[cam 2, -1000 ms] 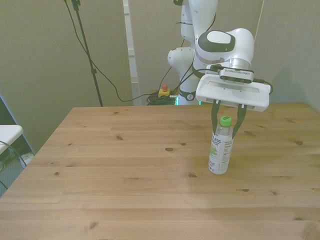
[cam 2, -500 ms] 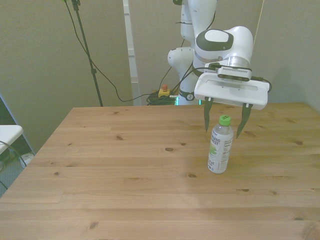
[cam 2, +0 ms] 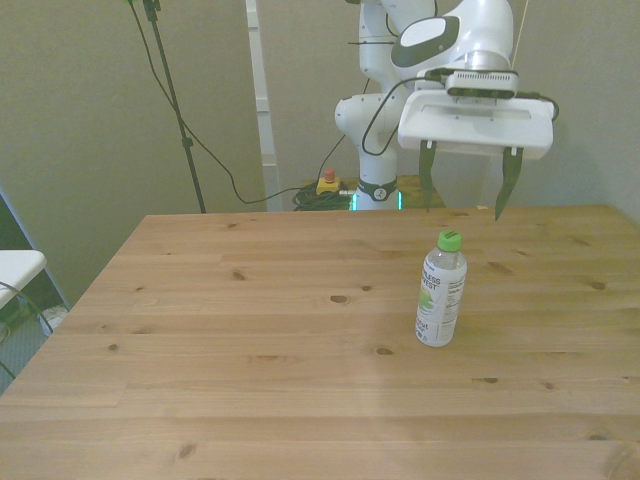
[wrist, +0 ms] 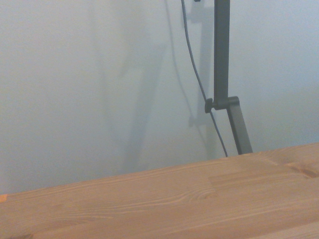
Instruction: Stand the water bottle
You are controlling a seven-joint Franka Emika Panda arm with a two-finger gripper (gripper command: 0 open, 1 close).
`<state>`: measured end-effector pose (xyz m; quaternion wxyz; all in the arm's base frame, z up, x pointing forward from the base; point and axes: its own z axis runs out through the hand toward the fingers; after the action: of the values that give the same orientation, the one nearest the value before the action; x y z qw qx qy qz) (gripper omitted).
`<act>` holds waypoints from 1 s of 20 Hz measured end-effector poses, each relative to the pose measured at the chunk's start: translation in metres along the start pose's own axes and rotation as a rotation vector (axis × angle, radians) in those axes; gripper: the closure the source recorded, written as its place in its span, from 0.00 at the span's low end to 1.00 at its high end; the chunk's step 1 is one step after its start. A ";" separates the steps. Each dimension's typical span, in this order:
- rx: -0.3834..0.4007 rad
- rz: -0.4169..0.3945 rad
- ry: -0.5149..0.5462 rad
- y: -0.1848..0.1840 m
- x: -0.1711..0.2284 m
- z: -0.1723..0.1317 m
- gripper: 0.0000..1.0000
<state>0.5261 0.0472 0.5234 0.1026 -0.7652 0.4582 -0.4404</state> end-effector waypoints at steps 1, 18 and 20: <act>-0.006 -0.007 -0.011 0.002 0.005 -0.010 0.00; -0.330 -0.162 -0.398 0.080 0.019 -0.082 0.00; -0.357 -0.174 -0.415 0.085 0.018 -0.081 0.00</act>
<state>0.4157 0.0058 0.5340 0.0196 -0.8815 0.4302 -0.1938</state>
